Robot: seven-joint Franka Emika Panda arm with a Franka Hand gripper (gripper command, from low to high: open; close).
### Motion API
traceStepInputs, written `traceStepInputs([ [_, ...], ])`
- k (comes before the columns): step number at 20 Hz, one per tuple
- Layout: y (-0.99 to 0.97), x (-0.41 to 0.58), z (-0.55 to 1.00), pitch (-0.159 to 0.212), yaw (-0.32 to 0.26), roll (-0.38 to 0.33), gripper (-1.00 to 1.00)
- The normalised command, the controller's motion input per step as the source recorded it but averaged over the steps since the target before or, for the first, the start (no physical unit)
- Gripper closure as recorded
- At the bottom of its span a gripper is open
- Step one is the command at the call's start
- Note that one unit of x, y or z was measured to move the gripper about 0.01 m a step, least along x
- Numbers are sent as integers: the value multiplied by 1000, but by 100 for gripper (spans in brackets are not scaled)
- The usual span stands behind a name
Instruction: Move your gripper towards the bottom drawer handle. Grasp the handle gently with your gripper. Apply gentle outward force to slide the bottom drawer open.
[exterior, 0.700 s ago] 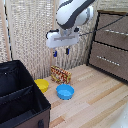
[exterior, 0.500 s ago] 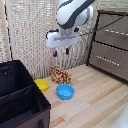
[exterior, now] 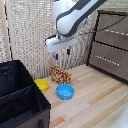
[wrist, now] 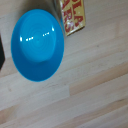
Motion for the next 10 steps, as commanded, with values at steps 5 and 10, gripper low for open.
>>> traceStepInputs([
  [5, 0, 20, -11, 0, 124, -375, -100],
  [10, -55, -7, -55, 0, 157, -375, -100],
])
